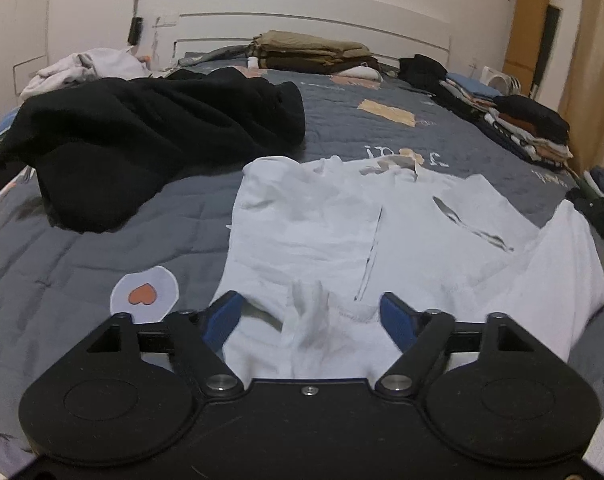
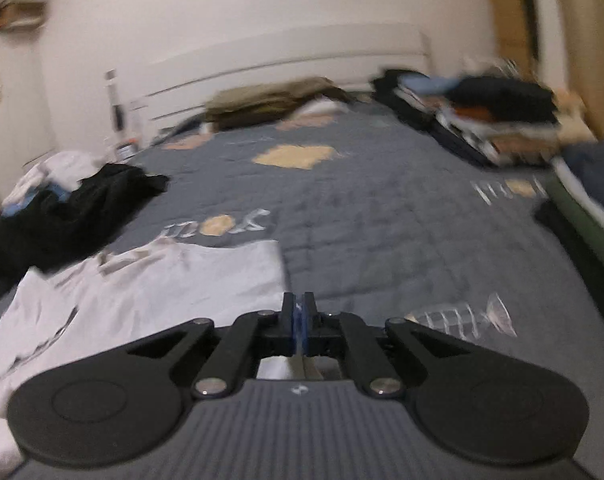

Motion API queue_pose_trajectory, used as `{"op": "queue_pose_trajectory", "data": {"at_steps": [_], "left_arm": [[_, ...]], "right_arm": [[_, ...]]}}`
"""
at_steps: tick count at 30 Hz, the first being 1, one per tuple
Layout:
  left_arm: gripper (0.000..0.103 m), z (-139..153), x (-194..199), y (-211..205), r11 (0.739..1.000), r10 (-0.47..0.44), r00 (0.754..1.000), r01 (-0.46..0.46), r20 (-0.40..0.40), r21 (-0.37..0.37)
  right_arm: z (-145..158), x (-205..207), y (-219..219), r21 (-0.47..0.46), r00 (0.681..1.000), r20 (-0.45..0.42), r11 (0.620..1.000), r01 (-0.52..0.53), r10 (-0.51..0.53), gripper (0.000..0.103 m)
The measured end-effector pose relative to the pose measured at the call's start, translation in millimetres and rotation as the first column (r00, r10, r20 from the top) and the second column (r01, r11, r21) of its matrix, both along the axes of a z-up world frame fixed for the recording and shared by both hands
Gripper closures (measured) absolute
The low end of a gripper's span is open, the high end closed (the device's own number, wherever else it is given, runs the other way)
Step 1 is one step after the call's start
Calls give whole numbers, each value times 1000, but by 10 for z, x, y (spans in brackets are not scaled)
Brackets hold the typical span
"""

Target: Fold clothes

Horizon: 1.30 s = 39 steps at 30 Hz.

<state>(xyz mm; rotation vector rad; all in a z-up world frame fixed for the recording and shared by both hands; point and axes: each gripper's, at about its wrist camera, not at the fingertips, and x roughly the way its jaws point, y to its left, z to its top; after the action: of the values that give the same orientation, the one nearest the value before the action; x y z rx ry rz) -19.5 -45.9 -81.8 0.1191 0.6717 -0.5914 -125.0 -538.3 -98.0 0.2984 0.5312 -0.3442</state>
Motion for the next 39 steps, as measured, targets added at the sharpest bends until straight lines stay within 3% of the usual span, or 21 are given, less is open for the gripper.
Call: {"op": "queue_pose_trajectory", "data": {"at_steps": [5,10,11,13,15,18,20,22,24,27,30,31,32,33,35,37,39], "left_arm": [[25,-174,16,12,994,-15,1000,17,-14,104],[27,-247,45,-79,991,-59,998,56,16,123],[29,-264,56,-113,989,-74,997,71,19,129],[44,-312,59,-173,984,-106,994,103,13,144],[72,-361,55,-227,979,-128,992,127,-3,161],[85,-403,54,-253,976,-139,990,140,-16,167],[84,-393,61,-240,979,-133,991,134,-22,156],[78,-346,75,-196,984,-120,992,125,-48,124],[55,-277,64,-124,988,-124,991,128,-51,91],[48,-176,31,-11,992,-119,993,119,-7,48],[49,-286,106,-82,992,-110,992,113,-67,51],[54,-342,114,-148,989,-118,990,123,-72,79],[87,-366,117,-181,988,-119,990,126,-72,92],[97,-361,114,-185,988,-116,991,122,-67,91],[97,-305,103,-150,993,-90,995,93,-35,76],[98,-97,124,108,999,35,999,-34,23,-17],[98,41,174,400,984,145,989,-141,22,-106]], "right_arm": [[-206,98,-31,17,991,-129,1000,-25,27,101],[-245,106,143,-25,977,-178,992,-121,115,97],[-261,116,166,-34,974,-190,990,-135,126,97],[-291,138,211,-52,966,-213,985,-162,148,96],[-300,158,245,-58,962,-218,982,-179,162,88],[-340,197,315,-69,953,-232,974,-216,195,70],[-386,207,388,-100,947,-250,968,-232,201,70],[-413,222,415,-95,945,-259,968,-230,199,77],[-401,229,343,-18,951,-244,980,-200,190,102],[-320,180,262,29,973,-175,988,-149,152,102],[-195,118,188,65,991,-84,993,-103,108,102],[-154,98,164,77,994,-54,993,-88,93,102],[-130,80,135,81,997,-35,994,-66,69,102],[-112,64,104,83,999,-18,996,-41,43,102],[-77,31,44,88,1000,14,996,9,-10,103],[-44,-31,-45,104,996,52,992,69,-74,103],[-16,-82,-112,118,990,85,987,106,-116,103]]}}
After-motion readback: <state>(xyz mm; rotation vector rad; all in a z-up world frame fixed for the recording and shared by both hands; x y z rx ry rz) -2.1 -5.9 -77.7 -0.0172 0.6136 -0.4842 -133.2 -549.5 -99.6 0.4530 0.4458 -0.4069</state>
